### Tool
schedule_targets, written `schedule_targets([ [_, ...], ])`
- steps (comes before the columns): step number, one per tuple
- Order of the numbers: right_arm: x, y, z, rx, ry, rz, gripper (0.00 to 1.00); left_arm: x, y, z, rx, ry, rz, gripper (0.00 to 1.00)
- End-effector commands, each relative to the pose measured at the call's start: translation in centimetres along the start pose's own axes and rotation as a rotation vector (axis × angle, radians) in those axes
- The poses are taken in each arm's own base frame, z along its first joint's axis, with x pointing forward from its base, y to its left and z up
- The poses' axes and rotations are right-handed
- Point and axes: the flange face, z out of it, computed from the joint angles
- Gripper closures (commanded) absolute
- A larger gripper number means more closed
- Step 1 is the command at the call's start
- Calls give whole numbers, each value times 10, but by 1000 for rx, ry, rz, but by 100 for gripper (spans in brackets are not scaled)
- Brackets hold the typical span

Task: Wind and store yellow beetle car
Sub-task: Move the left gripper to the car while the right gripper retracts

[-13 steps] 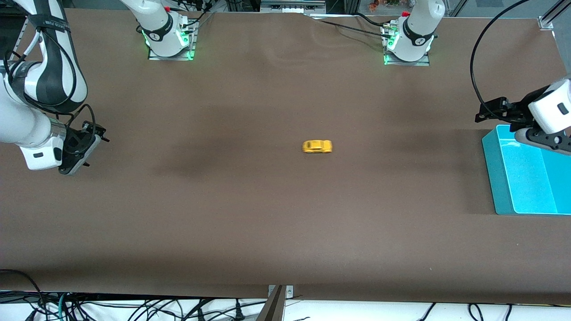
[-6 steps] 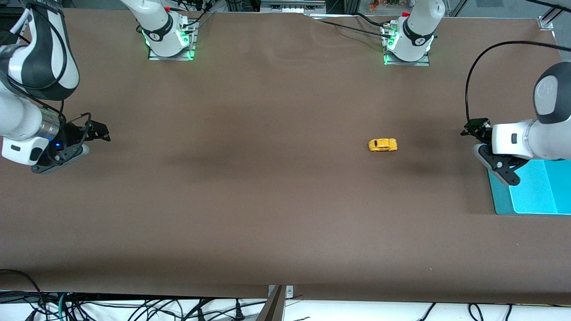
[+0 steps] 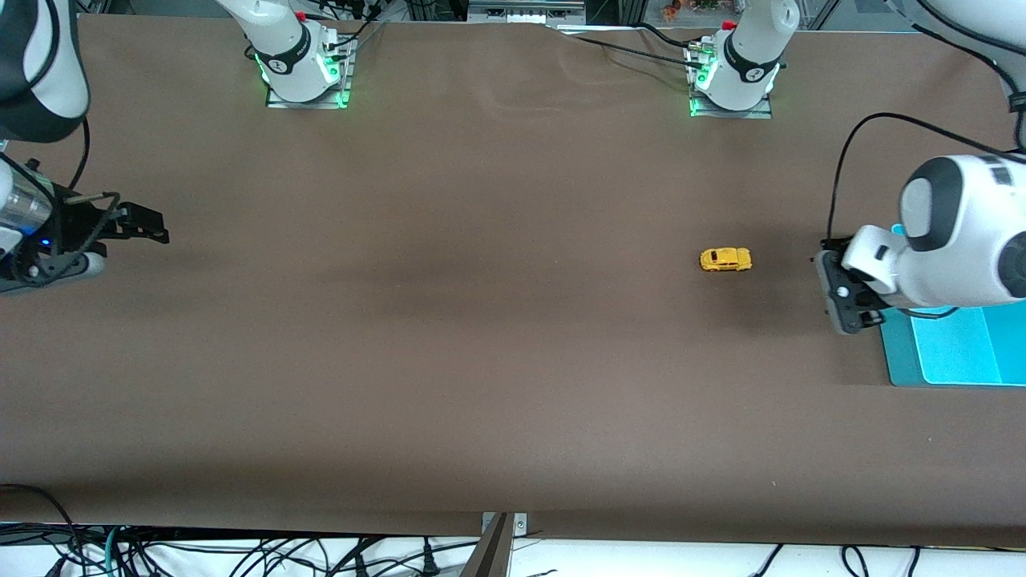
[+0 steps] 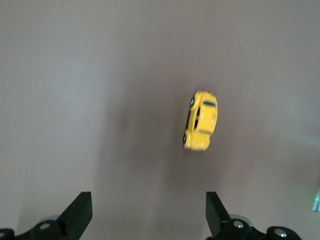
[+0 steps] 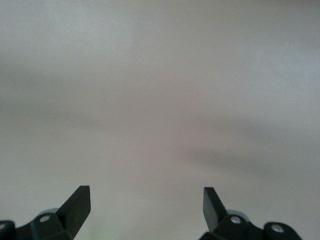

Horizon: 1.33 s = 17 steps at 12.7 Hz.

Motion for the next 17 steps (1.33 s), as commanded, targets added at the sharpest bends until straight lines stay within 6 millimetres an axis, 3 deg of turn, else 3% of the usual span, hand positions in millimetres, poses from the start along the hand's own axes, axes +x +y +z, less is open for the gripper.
schedule_targets([
  [1, -23, -2, -34, 24, -22, 141, 0, 23, 28, 24, 53, -1, 105, 0],
  [4, -45, 6, -61, 34, -50, 205, 0, 49, 54, 63, 126, 0, 171, 0],
  [6, -47, 1, -68, 28, -25, 189, 0, 57, 71, 83, 190, -33, 232, 0],
  [9, -27, 2, -52, 18, 135, 180, 0, 56, 85, 109, 229, -45, 266, 0],
  [10, -34, -3, -70, 8, 171, 179, 0, 54, 91, 117, 238, -46, 271, 0],
  [13, -41, -10, -62, 16, 121, 172, 0, 45, 110, 138, 271, -35, 274, 0],
  [17, -31, -9, -59, 43, 146, 183, 0, 37, 129, 162, 292, -25, 277, 0],
])
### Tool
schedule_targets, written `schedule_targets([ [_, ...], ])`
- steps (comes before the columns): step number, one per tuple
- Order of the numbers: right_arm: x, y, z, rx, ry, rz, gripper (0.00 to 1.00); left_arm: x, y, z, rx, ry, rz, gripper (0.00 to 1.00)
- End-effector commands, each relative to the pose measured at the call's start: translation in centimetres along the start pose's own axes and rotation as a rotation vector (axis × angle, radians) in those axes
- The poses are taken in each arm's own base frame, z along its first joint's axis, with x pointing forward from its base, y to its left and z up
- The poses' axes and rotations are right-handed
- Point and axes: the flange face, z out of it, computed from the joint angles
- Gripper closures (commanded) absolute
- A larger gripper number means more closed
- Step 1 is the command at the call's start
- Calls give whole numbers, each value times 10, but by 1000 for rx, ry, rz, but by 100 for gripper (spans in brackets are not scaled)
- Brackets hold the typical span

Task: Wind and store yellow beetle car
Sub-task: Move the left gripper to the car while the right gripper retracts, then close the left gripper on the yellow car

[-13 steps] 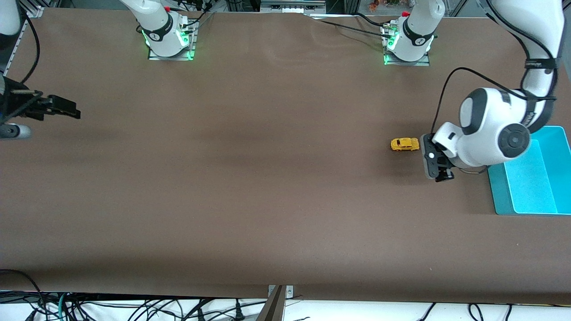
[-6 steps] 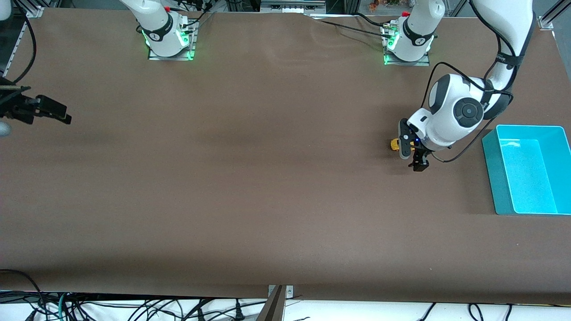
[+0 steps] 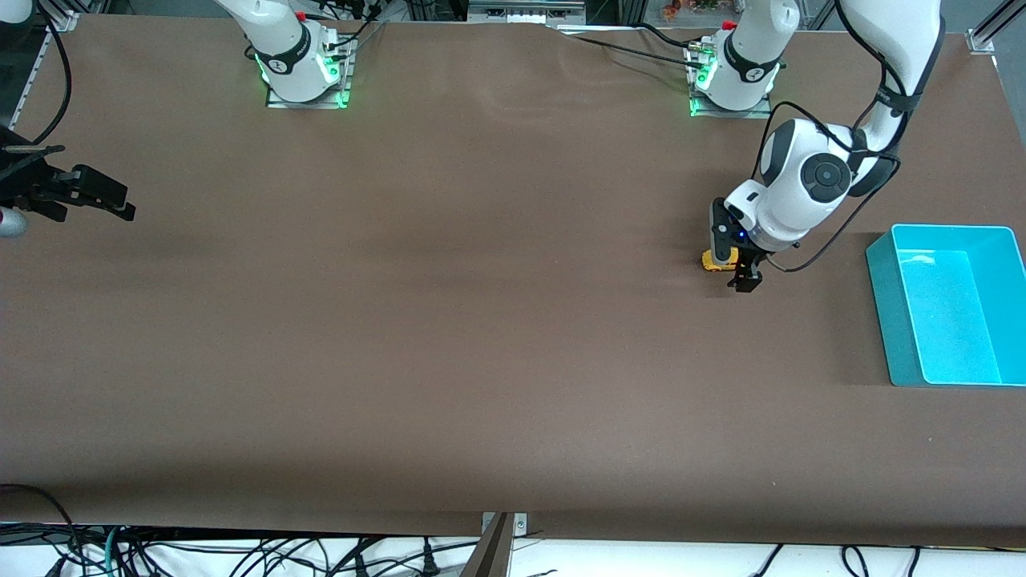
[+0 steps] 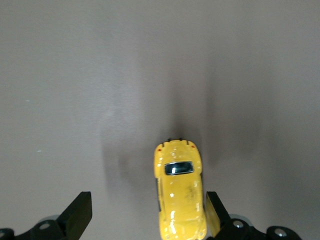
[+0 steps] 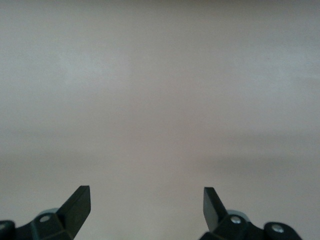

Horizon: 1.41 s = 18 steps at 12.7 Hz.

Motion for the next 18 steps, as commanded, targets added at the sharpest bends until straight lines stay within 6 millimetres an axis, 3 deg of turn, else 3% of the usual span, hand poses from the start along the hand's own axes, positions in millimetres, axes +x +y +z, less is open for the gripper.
schedule_targets([
  [1, -7, 1, -1, 29, -6, 18, 0, -5, 24, 1, 46, -9, 31, 0],
  [8, -6, 3, 1, 23, -14, 16, 0, -11, 42, 17, 96, 5, 19, 0],
  [9, -6, 3, 1, 24, -16, 18, 0, -11, 43, 17, 94, 5, 18, 4],
  [10, -6, 3, 2, 26, -19, 21, 0, -12, 42, 17, 96, 5, 16, 17],
  [11, -7, 3, 2, 26, -20, 21, 0, -12, 42, 18, 94, 6, 9, 37],
  [12, -7, 3, 2, 26, -22, 20, 0, -12, 43, 19, 91, 6, 4, 45],
  [14, -5, 3, 3, 26, -20, 20, 0, -13, 42, 20, 90, 6, 3, 49],
  [16, -5, 3, 3, 26, -20, 20, 0, -13, 42, 20, 90, 6, 3, 59],
  [18, -6, 3, 3, 25, -23, 20, 0, -16, 40, 17, 96, 5, -5, 61],
])
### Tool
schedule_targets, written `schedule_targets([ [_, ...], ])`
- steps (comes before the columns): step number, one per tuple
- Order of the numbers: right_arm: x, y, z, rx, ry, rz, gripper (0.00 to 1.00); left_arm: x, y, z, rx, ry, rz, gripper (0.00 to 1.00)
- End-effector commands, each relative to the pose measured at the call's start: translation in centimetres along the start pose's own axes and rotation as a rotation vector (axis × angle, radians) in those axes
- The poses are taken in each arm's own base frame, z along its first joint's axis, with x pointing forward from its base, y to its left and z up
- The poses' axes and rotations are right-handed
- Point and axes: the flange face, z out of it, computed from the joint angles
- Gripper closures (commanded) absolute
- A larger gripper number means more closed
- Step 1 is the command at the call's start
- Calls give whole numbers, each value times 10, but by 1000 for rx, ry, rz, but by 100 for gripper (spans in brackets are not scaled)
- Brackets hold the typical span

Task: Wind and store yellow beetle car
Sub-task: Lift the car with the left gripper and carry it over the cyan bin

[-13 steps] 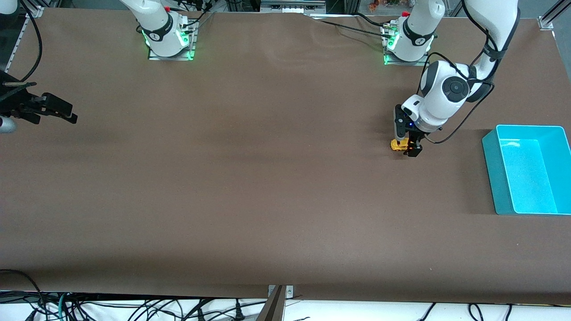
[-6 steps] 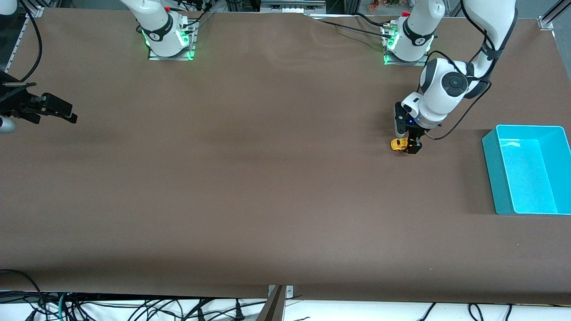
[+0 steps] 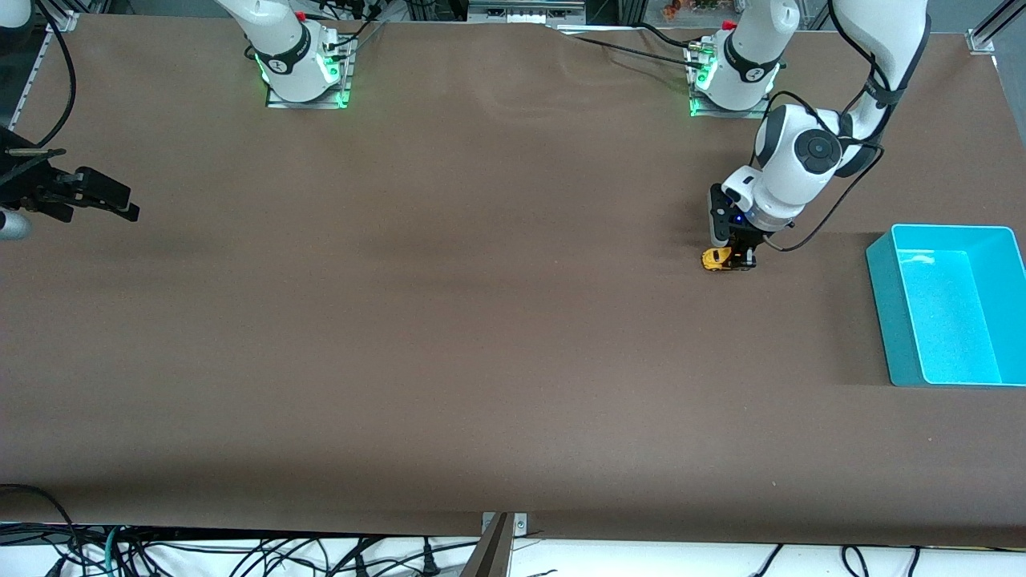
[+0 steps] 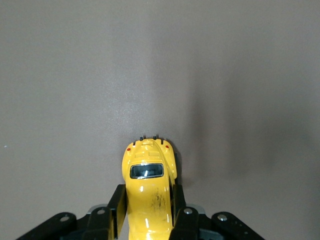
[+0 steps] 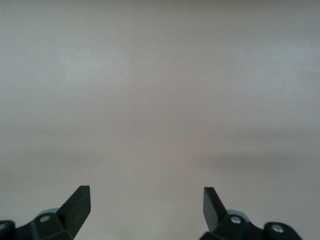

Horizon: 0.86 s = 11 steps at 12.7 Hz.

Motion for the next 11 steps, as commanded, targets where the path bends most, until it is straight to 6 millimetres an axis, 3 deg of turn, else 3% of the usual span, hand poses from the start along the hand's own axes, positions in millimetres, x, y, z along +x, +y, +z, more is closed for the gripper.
schedule_targets([
  [1, -4, 3, -1, 20, -5, 15, 0, -10, -3, -11, 24, -11, -3, 60],
  [4, -5, 5, -2, 18, -2, 19, 0, -25, -26, -58, -3, -40, -29, 59],
  [7, -5, 5, -3, 18, 0, 19, 0, -51, -73, -124, -102, -73, -66, 59],
  [9, -5, 5, -3, 18, -2, 19, 0, -88, -105, -169, -122, -72, 2, 59],
  [11, -5, 5, -3, 18, 0, 19, 0, -146, -115, -181, -122, -61, 39, 59],
])
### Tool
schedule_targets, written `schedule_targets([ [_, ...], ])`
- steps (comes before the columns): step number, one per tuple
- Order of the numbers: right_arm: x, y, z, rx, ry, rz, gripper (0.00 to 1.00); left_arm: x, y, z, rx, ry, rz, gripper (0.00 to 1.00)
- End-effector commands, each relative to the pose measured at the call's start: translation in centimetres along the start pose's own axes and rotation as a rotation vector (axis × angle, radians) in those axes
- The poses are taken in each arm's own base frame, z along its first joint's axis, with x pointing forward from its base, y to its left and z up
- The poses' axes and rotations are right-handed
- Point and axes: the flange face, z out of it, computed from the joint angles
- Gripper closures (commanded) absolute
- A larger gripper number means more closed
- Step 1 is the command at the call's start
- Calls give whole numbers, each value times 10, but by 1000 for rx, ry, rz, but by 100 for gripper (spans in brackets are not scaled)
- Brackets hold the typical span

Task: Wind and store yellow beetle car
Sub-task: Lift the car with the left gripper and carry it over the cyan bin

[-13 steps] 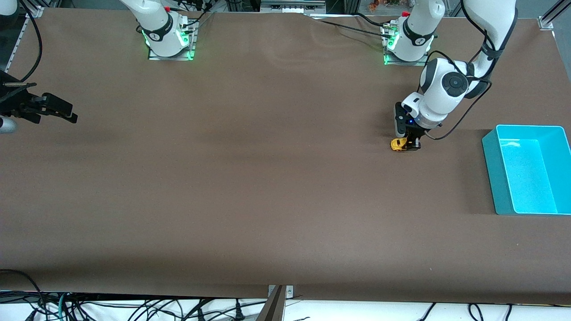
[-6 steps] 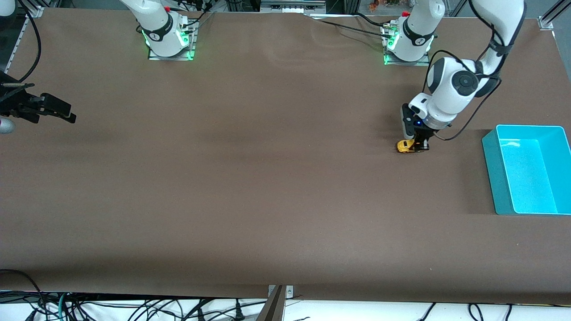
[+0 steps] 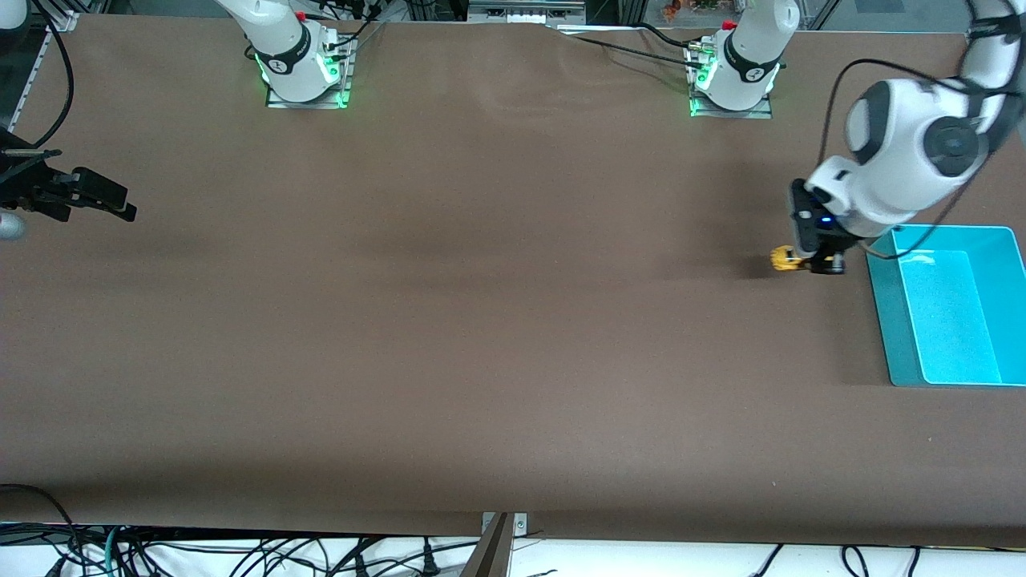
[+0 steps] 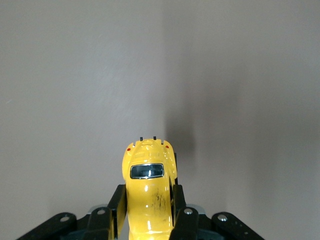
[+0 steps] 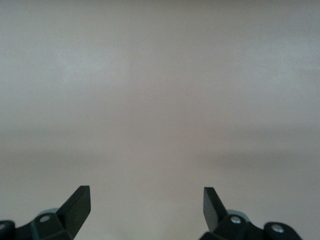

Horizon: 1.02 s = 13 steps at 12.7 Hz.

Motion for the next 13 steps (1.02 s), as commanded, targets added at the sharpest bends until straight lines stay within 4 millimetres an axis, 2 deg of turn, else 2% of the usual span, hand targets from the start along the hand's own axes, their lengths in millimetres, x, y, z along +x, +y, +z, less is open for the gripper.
schedule_targets([
  [1, -5, 1, -3, 18, -2, 10, 0, -80, -15, 3, -21, 3, 67, 59],
  [3, -5, 1, -3, 18, -2, 11, 0, -138, -25, 14, -19, 14, 99, 60],
  [6, -5, 1, -3, 18, -2, 11, 0, -207, -44, 39, -14, 32, 145, 60],
  [8, -5, 1, -3, 18, -2, 10, 0, -234, -47, 50, -3, 56, 163, 60],
  [13, -5, 1, -3, 18, -2, 10, 0, -267, -60, 81, 0, 71, 195, 60],
])
